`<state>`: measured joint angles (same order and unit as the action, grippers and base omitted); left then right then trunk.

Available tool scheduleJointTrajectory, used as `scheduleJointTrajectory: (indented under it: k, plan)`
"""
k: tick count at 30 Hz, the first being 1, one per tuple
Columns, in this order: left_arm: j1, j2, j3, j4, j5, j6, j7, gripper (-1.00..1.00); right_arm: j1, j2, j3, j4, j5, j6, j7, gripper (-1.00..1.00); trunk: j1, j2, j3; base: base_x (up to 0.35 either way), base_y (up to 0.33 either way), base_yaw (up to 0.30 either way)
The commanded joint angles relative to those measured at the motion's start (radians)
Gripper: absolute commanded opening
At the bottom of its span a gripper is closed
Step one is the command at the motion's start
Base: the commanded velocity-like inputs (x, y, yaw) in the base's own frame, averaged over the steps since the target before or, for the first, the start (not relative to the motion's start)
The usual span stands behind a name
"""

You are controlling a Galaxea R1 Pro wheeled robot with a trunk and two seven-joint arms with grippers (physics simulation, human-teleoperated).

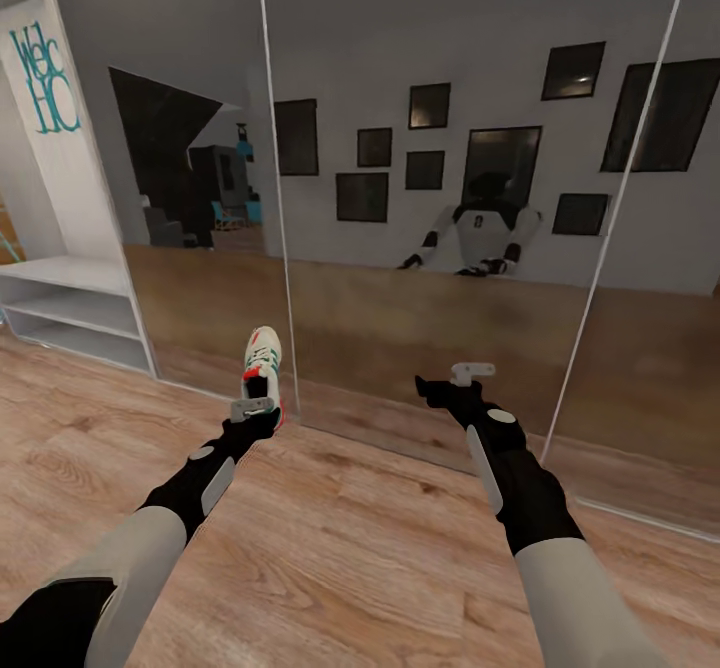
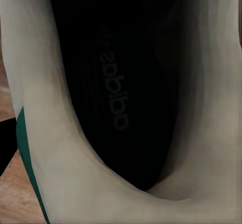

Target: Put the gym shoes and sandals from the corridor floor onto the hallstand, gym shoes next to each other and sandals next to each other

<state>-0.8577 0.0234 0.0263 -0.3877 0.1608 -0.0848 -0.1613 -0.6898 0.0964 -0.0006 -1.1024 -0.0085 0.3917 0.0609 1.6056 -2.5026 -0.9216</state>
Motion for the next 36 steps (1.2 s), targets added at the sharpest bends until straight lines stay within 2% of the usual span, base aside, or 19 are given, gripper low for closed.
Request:
scheduleJointTrajectory:
  k: [1, 36]
  plan:
    - [-0.001, 0.000, 0.003, 0.001, 0.009, -0.001, -0.007, -1.00, 0.000, 0.000, -0.001, -0.002, -0.001, 0.006, 0.003, 1.00, 0.000, 0.000, 0.000, 0.258, 0.177, 0.271]
    - [-0.001, 0.001, 0.004, 0.002, 0.011, -0.001, -0.007, -1.00, 0.000, 0.001, -0.001, -0.002, -0.001, 0.006, 0.002, 1.00, 0.000, 0.000, 0.031, 0.238, 0.232, 0.271]
